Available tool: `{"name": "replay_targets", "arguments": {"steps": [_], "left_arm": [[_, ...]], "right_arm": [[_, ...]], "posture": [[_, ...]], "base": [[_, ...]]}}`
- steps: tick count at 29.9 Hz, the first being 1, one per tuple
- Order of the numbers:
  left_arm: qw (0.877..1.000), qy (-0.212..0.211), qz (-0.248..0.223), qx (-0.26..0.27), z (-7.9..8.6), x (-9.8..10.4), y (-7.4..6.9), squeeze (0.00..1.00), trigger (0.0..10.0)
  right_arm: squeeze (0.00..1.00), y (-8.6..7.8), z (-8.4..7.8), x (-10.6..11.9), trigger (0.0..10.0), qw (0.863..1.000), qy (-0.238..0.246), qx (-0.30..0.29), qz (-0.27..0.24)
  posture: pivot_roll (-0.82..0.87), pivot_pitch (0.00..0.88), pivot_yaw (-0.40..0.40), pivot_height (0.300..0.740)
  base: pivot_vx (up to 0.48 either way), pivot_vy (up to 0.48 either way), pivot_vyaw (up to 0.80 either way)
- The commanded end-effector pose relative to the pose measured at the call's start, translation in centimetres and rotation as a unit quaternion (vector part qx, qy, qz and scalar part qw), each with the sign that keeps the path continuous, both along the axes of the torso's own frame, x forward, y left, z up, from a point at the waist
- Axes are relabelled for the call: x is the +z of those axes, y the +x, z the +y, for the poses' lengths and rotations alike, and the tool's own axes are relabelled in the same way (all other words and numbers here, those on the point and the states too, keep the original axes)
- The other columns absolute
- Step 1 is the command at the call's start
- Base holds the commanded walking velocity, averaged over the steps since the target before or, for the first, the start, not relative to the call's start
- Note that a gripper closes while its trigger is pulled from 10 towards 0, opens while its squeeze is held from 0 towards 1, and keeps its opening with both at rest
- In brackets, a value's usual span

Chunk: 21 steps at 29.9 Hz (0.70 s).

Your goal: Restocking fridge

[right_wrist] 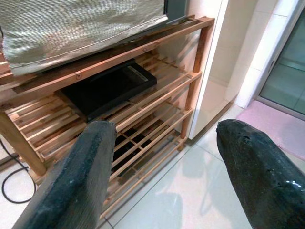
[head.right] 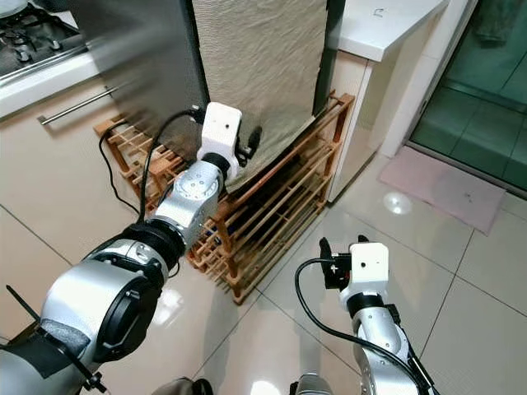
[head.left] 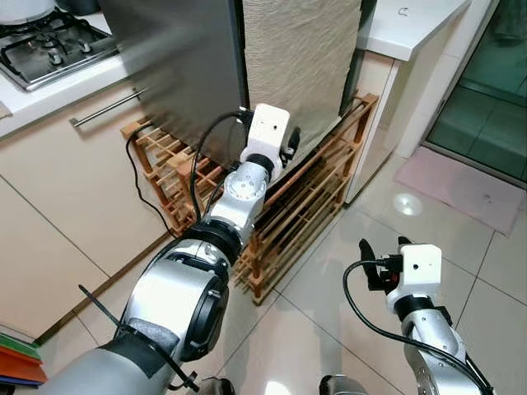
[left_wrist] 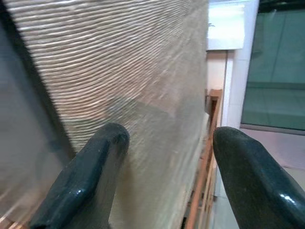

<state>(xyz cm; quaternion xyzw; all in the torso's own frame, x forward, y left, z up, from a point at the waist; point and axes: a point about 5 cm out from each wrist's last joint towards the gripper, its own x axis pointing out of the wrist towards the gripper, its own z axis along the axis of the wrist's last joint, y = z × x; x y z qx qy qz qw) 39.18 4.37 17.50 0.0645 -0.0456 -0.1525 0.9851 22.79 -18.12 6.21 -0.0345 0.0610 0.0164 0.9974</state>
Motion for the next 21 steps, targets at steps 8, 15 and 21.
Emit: {"name": "replay_targets", "arguments": {"steps": [8,15,21], "left_arm": [[0.999,-0.005,-0.022,0.031,1.1,1.4,0.6,0.00,10.0],[0.997,-0.014,-0.031,0.070,2.1,2.0,1.0,0.00,10.0],[0.999,0.001,-0.008,0.039,1.8,-0.5,0.1,0.00,10.0]], "right_arm": [[0.00,0.0,0.3,-0.6,10.0,1.000,0.003,0.007,0.011],[0.00,-0.2,0.5,-0.6,10.0,1.000,0.004,0.006,0.010],[0.00,-0.4,0.5,-0.8,10.0,1.000,0.004,0.006,0.013]], "posture": [[-0.24,0.074,0.084,0.724],[-0.25,0.062,0.092,0.724],[-0.24,0.060,0.083,0.724]], "base": [[0.000,0.000,0.00],[0.000,0.000,0.00],[0.000,0.000,0.00]]}}
